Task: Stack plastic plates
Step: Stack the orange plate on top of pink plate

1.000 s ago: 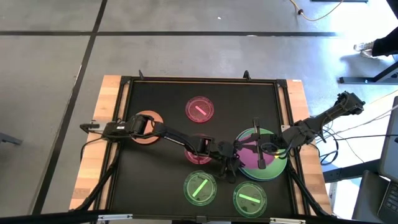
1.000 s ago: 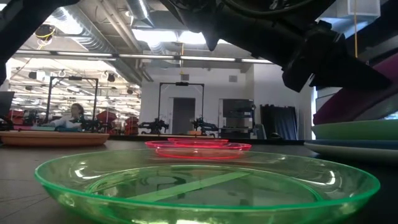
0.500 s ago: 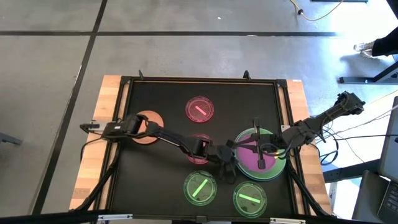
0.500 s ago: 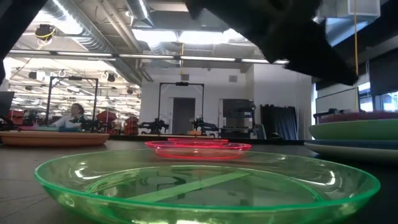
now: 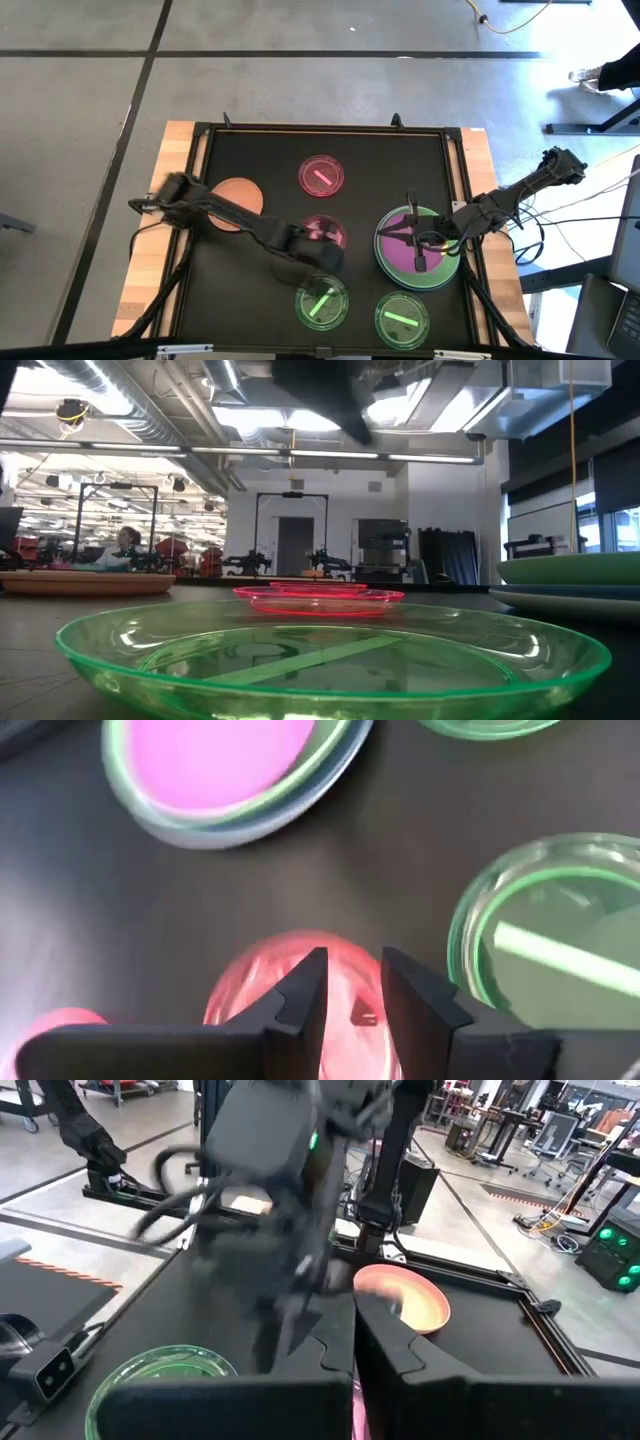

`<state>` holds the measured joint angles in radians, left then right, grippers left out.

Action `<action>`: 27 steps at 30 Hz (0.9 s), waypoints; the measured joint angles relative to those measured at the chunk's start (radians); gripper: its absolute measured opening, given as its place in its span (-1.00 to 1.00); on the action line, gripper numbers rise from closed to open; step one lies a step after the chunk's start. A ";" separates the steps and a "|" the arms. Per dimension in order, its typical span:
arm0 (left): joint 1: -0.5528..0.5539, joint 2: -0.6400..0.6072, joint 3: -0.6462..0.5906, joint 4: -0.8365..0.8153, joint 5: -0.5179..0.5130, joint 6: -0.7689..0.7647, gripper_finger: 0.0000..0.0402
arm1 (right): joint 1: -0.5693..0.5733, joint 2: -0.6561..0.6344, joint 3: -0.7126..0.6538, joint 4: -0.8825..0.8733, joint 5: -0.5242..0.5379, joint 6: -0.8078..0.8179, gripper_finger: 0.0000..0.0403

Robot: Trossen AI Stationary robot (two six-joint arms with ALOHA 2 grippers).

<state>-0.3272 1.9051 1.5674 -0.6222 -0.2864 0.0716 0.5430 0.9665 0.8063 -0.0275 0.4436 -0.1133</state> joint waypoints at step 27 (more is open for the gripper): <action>0.063 -0.510 -0.737 -0.183 -0.066 -0.849 -0.55 | 0.000 0.000 0.000 -0.002 0.096 -0.001 -0.99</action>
<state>-0.2646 1.3949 0.8308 -0.8047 -0.3520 -0.7771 0.5430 0.9665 0.8066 -0.0296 0.5392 -0.1143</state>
